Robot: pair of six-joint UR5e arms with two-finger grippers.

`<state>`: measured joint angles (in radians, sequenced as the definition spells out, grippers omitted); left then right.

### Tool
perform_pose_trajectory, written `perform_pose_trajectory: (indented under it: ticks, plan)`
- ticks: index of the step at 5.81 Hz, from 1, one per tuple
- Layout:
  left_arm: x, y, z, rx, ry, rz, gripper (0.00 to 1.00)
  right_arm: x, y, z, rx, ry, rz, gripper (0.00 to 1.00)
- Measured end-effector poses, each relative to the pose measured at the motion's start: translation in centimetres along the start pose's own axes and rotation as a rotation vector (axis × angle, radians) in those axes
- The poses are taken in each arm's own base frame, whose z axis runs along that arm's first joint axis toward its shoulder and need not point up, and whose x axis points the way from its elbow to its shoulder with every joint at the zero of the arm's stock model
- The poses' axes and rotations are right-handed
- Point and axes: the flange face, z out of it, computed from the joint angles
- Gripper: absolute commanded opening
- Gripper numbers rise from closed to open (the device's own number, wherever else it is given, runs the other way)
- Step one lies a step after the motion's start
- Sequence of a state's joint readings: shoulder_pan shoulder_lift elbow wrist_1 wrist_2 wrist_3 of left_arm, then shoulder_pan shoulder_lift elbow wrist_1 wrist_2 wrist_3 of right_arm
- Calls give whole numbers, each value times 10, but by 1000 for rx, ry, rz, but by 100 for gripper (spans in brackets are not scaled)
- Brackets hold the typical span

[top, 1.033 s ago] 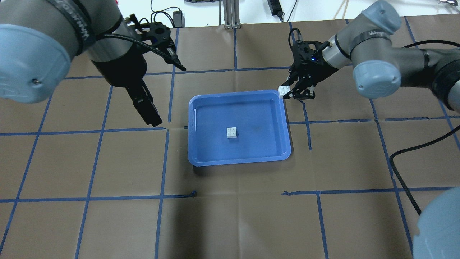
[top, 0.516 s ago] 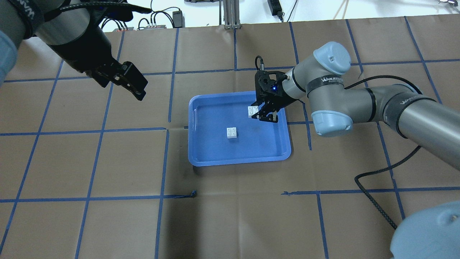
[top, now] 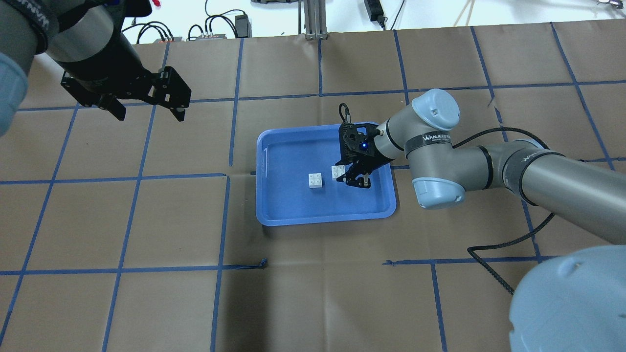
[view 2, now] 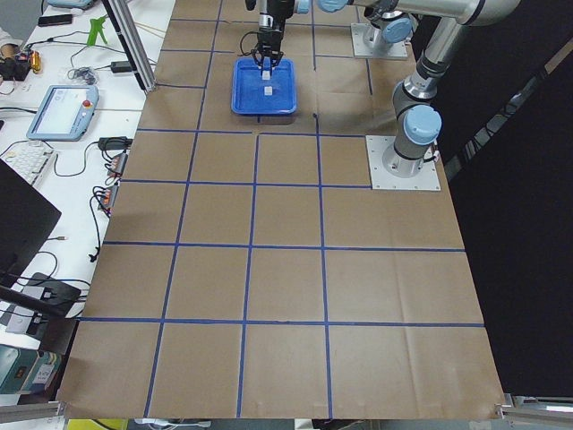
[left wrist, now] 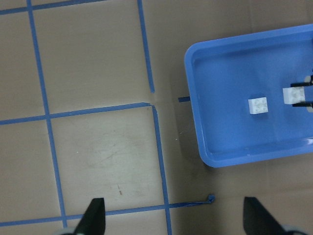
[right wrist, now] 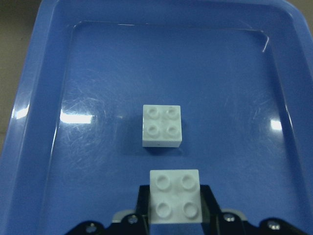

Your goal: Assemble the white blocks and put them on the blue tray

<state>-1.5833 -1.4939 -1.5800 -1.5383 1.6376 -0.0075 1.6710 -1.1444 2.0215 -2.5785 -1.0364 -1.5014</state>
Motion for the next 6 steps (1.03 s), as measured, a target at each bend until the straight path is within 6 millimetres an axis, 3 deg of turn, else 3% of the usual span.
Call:
perform_pose_trajectory:
  ticks: [2, 6]
  plan:
    - [4, 0, 8, -9, 36, -45, 99, -5, -3, 16, 4, -8, -17, 29]
    - [-8, -5, 5, 3, 52, -64, 99, -8, -13, 20, 55, -14, 2, 28]
